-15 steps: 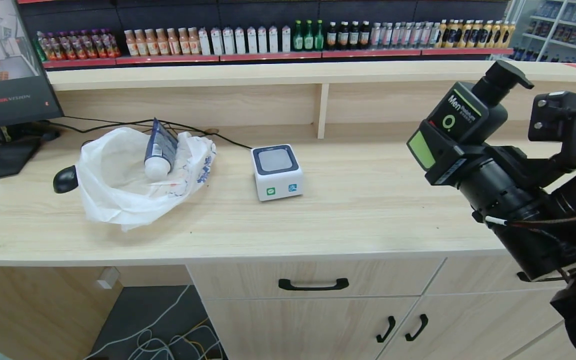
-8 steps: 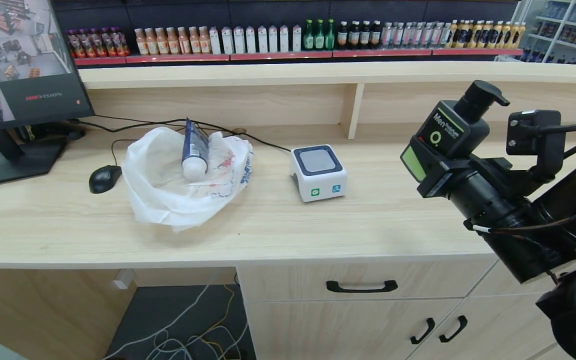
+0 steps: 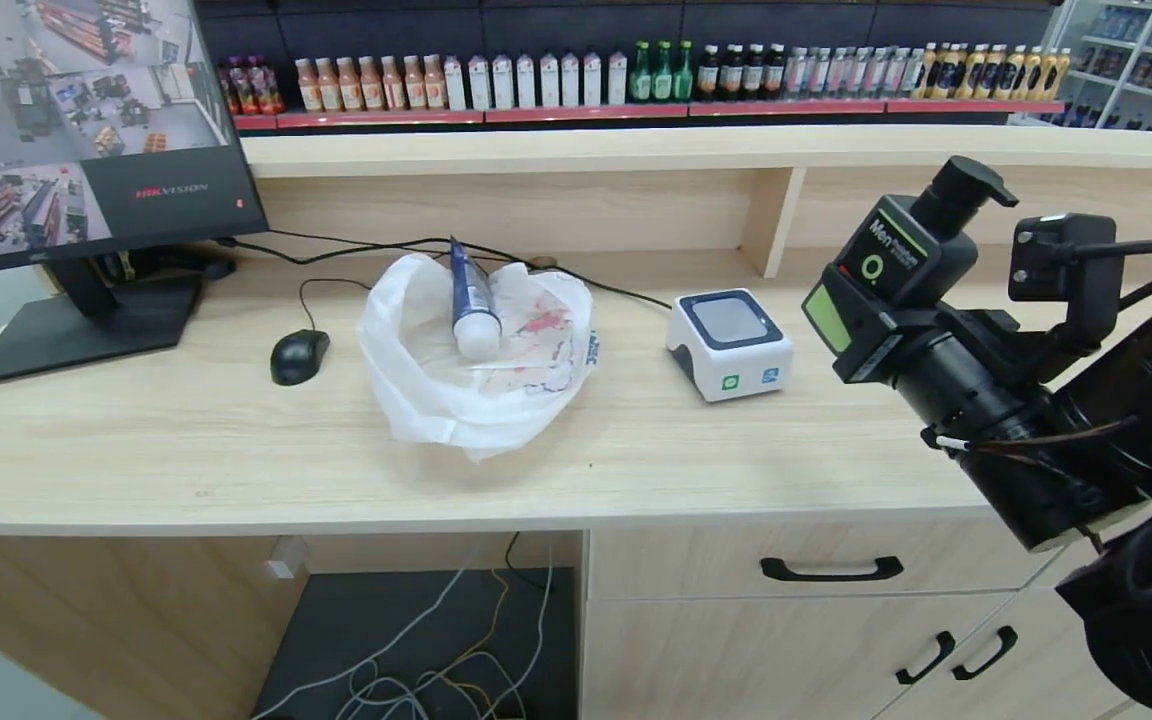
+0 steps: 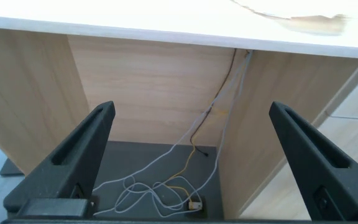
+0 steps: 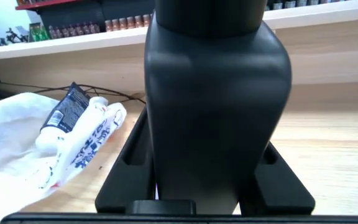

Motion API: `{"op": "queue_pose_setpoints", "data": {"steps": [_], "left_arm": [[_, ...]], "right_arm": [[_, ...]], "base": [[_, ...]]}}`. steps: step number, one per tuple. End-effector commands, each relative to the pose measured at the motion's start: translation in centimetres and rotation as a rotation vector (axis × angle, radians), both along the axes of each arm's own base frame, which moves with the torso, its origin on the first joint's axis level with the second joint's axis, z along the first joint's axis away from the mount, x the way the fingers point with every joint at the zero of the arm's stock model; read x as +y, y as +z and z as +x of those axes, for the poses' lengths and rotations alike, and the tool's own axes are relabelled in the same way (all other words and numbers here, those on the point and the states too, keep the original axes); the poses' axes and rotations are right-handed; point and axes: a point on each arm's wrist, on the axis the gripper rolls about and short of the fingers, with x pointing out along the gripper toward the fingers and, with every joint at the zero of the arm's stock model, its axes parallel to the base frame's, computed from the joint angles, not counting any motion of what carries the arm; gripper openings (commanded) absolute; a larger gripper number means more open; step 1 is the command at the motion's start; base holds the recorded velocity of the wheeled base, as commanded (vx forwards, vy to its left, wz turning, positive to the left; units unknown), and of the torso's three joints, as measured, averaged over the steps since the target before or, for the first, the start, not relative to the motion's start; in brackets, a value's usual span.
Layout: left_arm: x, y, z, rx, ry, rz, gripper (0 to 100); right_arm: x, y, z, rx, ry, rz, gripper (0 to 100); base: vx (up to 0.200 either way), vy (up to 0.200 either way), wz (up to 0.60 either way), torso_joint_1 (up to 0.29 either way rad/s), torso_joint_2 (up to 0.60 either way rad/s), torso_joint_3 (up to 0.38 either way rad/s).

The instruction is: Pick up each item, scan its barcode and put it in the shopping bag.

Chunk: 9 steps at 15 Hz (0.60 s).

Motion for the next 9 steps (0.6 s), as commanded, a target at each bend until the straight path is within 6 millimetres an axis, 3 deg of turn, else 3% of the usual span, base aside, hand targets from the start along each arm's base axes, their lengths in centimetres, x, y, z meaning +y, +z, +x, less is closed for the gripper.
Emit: {"op": "queue_pose_setpoints", "data": {"steps": [1, 4, 9], "left_arm": [[0.0, 0.0, 0.0, 0.000, 0.001, 0.000, 100], [0.0, 0.0, 0.0, 0.000, 0.001, 0.000, 100], [0.0, 0.0, 0.0, 0.000, 0.001, 0.000, 100]], "right_arm": [[-0.3, 0.2, 0.4, -0.001, -0.012, 0.027, 0], [1.5, 2.4, 2.7, -0.039, -0.021, 0.140, 0], [3.8, 3.3, 5.9, 0.070, 0.003, 0.272, 0]], "base": [[0.000, 0.000, 0.00, 0.000, 0.00, 0.000], [0.000, 0.000, 0.00, 0.000, 0.00, 0.000], [0.000, 0.000, 0.00, 0.000, 0.00, 0.000]]}}
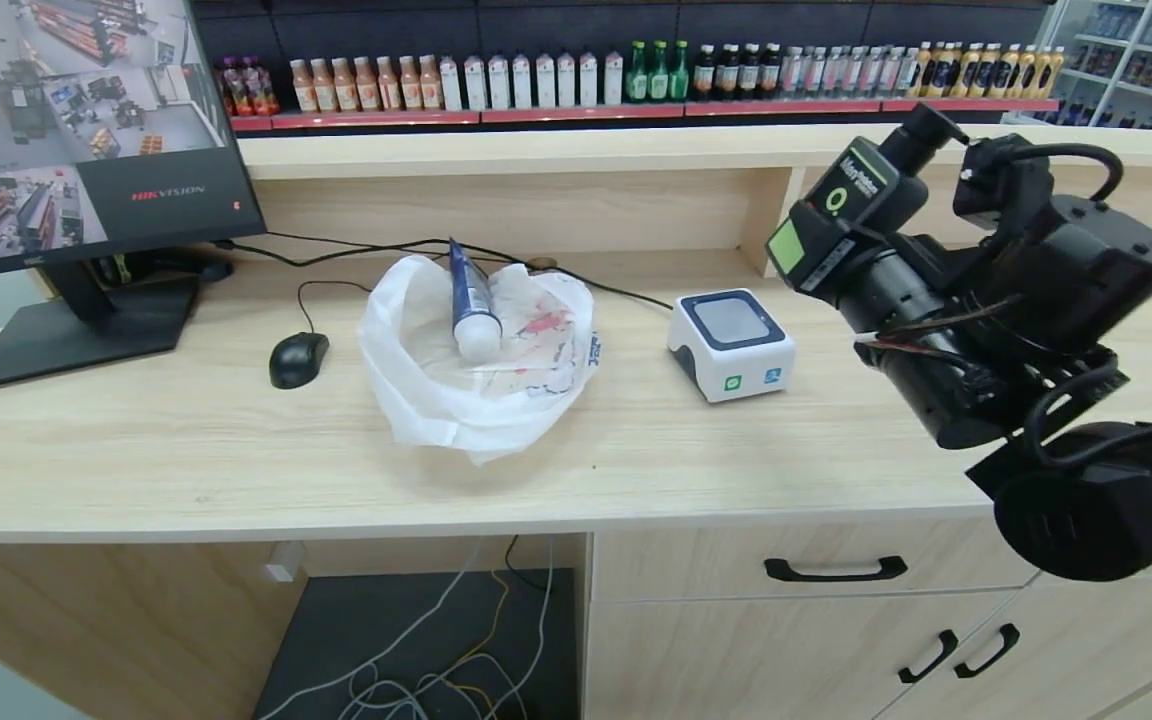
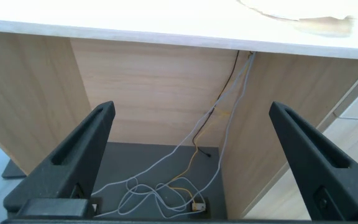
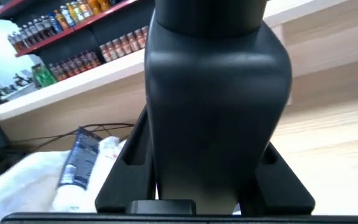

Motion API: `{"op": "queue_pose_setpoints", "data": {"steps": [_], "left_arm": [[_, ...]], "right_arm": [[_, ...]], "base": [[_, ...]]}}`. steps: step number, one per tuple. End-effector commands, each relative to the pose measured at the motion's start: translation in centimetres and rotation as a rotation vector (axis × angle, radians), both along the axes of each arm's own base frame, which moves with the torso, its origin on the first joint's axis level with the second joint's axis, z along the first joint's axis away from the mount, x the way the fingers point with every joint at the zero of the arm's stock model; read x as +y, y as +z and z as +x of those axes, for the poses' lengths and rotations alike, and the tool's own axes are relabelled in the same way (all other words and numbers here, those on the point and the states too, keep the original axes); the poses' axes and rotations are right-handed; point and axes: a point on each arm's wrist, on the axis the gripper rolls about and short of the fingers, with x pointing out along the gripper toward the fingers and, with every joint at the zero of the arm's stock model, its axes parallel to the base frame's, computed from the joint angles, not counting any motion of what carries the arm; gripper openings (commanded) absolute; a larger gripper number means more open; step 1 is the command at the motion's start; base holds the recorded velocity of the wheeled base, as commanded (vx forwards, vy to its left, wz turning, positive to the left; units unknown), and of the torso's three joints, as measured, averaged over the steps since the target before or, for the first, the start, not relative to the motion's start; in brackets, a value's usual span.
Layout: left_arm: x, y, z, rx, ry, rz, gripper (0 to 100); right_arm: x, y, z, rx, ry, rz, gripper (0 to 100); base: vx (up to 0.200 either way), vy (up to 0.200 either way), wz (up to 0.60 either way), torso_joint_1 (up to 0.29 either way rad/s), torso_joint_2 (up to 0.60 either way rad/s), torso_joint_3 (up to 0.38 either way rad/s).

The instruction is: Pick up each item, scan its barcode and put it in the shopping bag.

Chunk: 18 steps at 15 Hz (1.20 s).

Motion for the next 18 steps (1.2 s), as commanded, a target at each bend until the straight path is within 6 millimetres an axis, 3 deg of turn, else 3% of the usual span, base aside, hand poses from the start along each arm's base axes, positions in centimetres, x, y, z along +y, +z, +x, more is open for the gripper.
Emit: {"op": "queue_pose_setpoints", "data": {"steps": [1, 8, 14, 18], "left_arm": [[0.0, 0.0, 0.0, 0.000, 0.001, -0.001, 100], [0.0, 0.0, 0.0, 0.000, 0.001, -0.001, 100], [0.0, 0.0, 0.0, 0.000, 0.001, -0.001, 100], [0.0, 0.0, 0.0, 0.000, 0.001, -0.001, 100]], "right_arm": [[1.3, -0.3, 1.9, 0.033, 0.014, 0.069, 0], [3.0, -1.7, 5.3, 0.164, 0.087, 0.324, 0], [3.3, -3.5, 7.3, 0.200, 0.095, 0.424, 0], [3.3, -3.4, 7.7, 0.194, 0.107, 0.466, 0]], "base": [[0.000, 0.000, 0.00, 0.000, 0.00, 0.000], [0.000, 0.000, 0.00, 0.000, 0.00, 0.000], [0.000, 0.000, 0.00, 0.000, 0.00, 0.000], [0.000, 0.000, 0.00, 0.000, 0.00, 0.000]]}}
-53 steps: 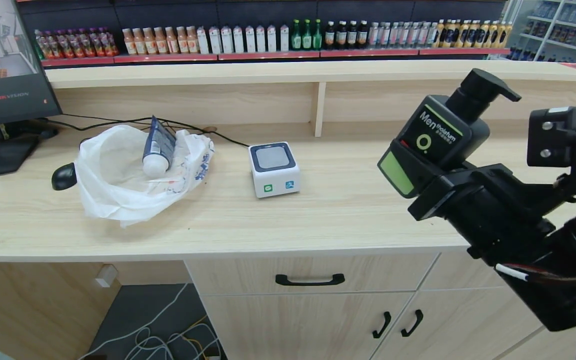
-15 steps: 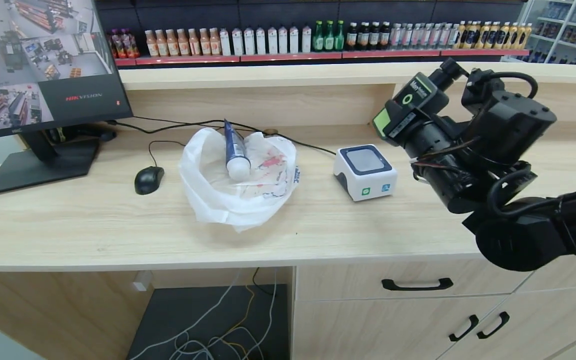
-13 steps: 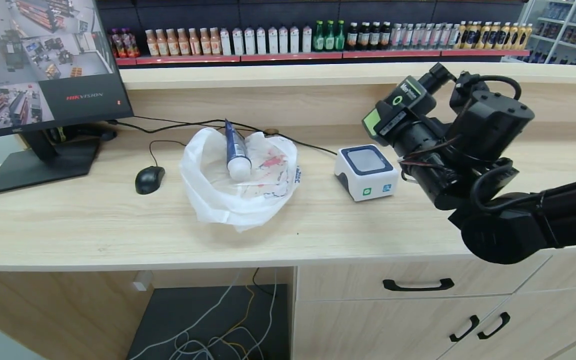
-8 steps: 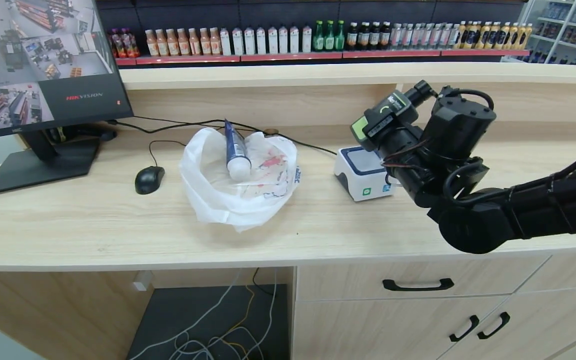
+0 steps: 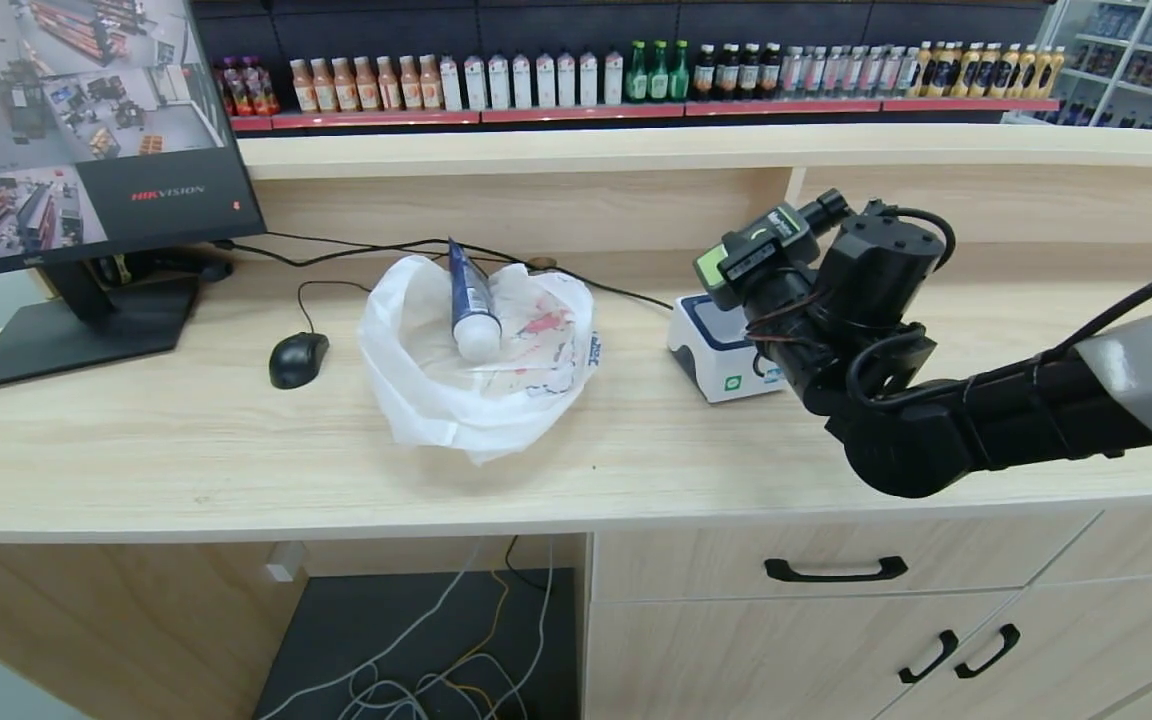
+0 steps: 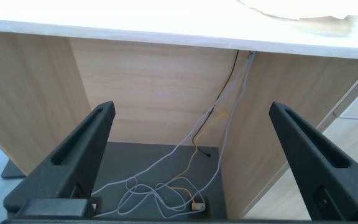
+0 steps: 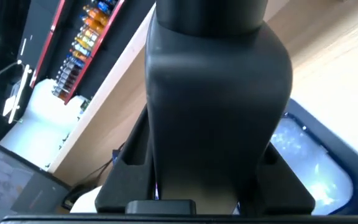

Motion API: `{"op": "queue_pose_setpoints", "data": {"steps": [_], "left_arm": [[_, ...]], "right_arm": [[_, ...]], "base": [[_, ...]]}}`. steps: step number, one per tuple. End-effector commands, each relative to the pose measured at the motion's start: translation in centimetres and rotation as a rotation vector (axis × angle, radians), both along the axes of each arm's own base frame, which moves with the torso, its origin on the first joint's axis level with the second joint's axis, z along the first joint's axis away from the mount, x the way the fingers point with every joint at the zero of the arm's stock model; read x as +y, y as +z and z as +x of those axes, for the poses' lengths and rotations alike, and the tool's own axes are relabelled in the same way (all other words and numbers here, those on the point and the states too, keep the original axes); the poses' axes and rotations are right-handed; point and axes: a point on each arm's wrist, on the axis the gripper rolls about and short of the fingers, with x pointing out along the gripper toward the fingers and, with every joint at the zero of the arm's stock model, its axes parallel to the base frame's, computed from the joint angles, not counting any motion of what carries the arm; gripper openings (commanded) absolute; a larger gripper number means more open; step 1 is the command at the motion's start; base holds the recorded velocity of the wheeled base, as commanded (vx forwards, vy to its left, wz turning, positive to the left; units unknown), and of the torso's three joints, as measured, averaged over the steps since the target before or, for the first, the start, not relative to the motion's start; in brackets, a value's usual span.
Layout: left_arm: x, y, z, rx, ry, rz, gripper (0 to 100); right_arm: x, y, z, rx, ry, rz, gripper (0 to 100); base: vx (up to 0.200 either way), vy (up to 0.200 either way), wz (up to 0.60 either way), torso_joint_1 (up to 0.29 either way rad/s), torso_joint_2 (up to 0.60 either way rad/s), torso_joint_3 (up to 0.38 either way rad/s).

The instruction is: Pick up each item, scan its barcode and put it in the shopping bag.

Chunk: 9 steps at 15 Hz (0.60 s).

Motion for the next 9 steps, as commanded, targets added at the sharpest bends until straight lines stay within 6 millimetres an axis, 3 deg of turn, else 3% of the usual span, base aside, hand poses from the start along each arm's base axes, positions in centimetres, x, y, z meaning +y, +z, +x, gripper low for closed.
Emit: {"op": "queue_pose_setpoints", "data": {"steps": [1, 9], "left_arm": [[0.00, 0.00, 0.00, 0.000, 0.001, 0.000, 100], [0.00, 0.00, 0.00, 0.000, 0.001, 0.000, 100]], "right_arm": [[0.01, -0.37, 0.29, 0.008, 0.000, 0.010, 0], [0.00, -1.34, 0.46, 0.035, -0.011, 0.016, 0]], "base": [[0.000, 0.000, 0.00, 0.000, 0.00, 0.000], [0.000, 0.000, 0.00, 0.000, 0.00, 0.000]]}}
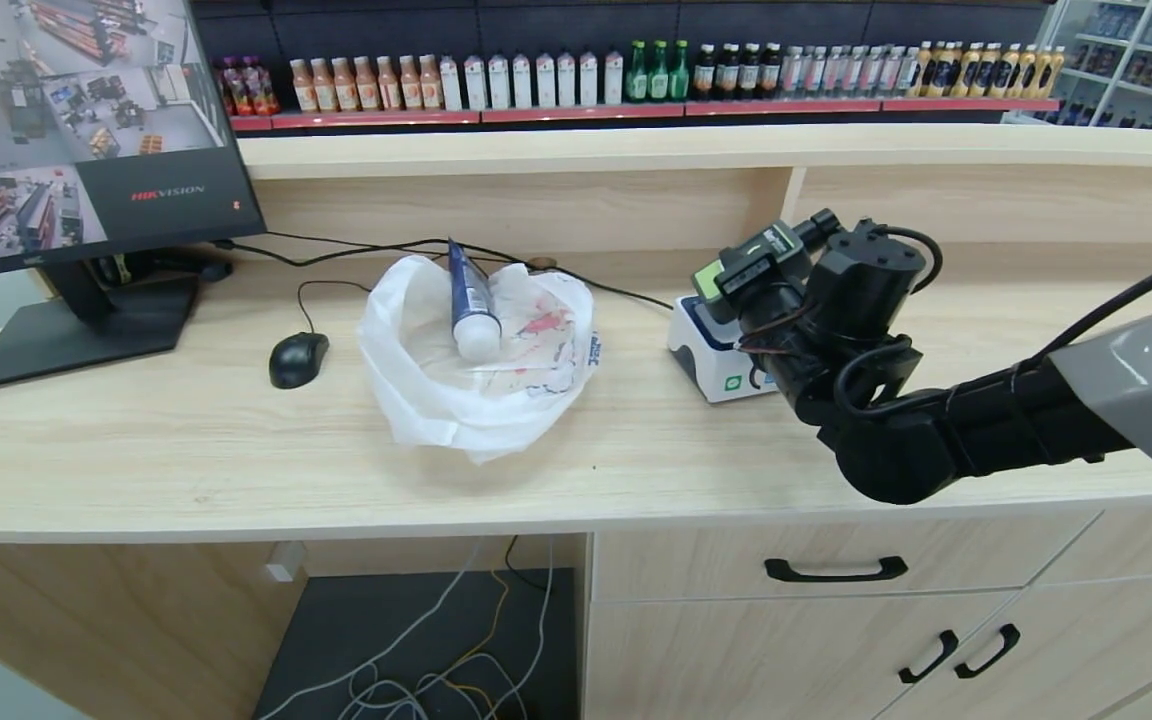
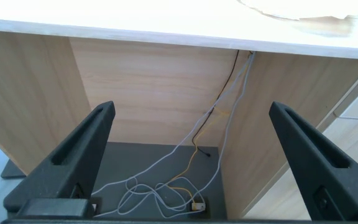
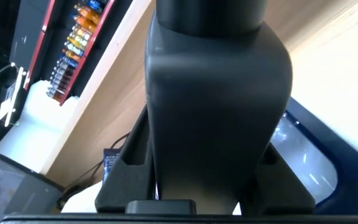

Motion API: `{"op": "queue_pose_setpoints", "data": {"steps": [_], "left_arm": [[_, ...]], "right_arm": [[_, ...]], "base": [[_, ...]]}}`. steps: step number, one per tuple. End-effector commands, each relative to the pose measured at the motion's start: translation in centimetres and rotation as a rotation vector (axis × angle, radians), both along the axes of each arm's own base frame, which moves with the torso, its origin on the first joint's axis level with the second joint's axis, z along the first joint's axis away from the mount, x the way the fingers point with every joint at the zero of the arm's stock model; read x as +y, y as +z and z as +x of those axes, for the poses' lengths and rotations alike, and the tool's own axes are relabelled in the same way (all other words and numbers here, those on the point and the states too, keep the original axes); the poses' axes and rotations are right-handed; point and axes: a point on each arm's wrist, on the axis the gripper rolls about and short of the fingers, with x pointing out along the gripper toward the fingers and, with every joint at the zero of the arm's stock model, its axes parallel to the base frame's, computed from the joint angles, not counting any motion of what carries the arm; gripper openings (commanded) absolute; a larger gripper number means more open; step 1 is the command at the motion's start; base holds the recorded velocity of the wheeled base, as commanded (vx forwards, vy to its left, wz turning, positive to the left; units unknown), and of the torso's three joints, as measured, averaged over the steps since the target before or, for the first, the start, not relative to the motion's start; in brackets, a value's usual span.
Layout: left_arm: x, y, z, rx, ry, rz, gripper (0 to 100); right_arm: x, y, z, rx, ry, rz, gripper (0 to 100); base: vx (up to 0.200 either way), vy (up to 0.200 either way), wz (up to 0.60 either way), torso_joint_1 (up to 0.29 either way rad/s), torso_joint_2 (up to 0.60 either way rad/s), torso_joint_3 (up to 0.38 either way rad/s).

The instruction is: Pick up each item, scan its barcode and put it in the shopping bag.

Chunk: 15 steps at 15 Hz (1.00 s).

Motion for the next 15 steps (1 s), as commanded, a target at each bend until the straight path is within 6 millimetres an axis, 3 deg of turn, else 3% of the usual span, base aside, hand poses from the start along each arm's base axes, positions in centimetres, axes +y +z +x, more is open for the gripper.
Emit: {"op": "queue_pose_setpoints", "data": {"steps": [1, 15], "left_arm": [[0.0, 0.0, 0.0, 0.000, 0.001, 0.000, 100], [0.0, 0.0, 0.0, 0.000, 0.001, 0.000, 100]], "right_arm": [[-0.1, 0.0, -0.1, 0.002, -0.002, 0.000, 0], [-0.6, -1.0, -0.7, 0.037, -0.041, 0.002, 0]], "base": [[0.000, 0.000, 0.00, 0.000, 0.00, 0.000], [0.000, 0.000, 0.00, 0.000, 0.00, 0.000]]}}
